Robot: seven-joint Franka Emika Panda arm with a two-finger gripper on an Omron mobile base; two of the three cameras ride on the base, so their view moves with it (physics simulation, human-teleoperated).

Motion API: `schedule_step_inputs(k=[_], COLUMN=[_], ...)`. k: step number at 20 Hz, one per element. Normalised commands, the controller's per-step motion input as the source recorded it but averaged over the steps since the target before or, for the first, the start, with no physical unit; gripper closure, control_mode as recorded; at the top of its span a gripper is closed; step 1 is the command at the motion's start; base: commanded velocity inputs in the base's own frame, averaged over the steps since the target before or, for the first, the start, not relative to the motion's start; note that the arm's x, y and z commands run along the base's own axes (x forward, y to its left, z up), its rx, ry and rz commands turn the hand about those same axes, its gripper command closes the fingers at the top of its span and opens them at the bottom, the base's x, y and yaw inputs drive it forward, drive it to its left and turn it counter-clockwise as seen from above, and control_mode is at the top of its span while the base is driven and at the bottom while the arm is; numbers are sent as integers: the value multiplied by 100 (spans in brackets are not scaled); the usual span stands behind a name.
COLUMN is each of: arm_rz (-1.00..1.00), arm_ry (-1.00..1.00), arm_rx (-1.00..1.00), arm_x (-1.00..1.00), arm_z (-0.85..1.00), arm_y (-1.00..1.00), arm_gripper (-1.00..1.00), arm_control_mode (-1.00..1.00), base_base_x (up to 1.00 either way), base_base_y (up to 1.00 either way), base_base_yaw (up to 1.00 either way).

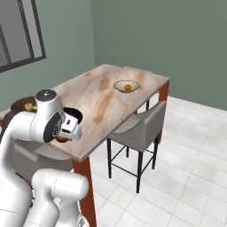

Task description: Take the fruits from the plate on the dining counter and place two fruits in each bowl.

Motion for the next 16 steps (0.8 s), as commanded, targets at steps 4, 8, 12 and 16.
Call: schedule_step_inputs(k=[4,8,12,16], arm_rz=[0,0,0,0], arm_ry=[0,0,0,0], arm_rx=[0,0,0,0], arm_x=[0,0,0,0], arm_z=[0,0,0,0], arm_y=[0,0,0,0], arm_gripper=[100,100,100,100], arm_control_mode=[100,100,100,100], base_base_x=[9,28,65,90], base_base_y=[-100,-100,-100,-100], base_base_yaw=[-7,-2,0,1])
